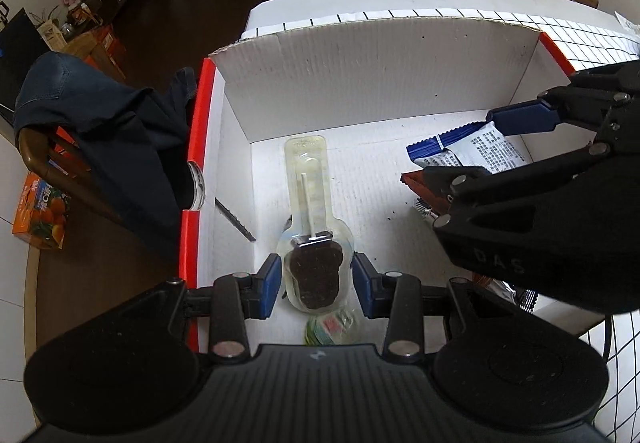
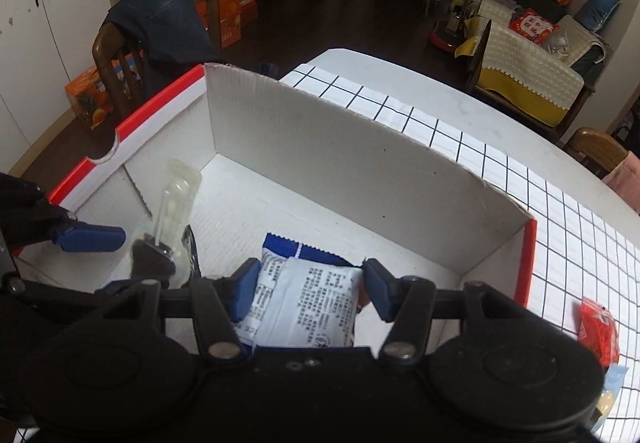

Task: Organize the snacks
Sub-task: 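Carry both packets over the red box and open both tools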

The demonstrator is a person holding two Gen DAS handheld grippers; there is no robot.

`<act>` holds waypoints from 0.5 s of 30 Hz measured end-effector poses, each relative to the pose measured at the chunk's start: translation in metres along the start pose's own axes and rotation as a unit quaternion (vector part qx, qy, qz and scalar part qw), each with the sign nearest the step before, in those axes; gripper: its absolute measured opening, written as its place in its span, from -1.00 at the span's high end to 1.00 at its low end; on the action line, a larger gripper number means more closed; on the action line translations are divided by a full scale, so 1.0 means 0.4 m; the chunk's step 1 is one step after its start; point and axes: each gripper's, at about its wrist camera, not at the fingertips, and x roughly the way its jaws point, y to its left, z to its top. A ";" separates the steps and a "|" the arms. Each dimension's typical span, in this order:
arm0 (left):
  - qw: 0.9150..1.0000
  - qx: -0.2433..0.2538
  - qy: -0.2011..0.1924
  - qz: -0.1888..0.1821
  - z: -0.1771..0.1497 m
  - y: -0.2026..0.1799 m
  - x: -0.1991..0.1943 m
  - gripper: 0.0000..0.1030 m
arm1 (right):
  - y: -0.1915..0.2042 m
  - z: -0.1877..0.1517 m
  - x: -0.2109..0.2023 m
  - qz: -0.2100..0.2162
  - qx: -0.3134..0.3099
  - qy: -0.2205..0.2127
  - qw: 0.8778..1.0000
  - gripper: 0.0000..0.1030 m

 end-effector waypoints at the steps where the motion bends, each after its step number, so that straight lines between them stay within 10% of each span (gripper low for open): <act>1: 1.000 -0.001 0.000 -0.001 0.000 0.001 -0.001 0.26 | 0.000 0.000 0.000 0.001 0.001 0.002 1.000 -0.12; 15: 0.998 -0.051 -0.016 -0.028 -0.021 0.032 -0.038 -0.07 | -0.056 -0.048 -0.098 0.023 0.036 -0.026 0.999 -0.47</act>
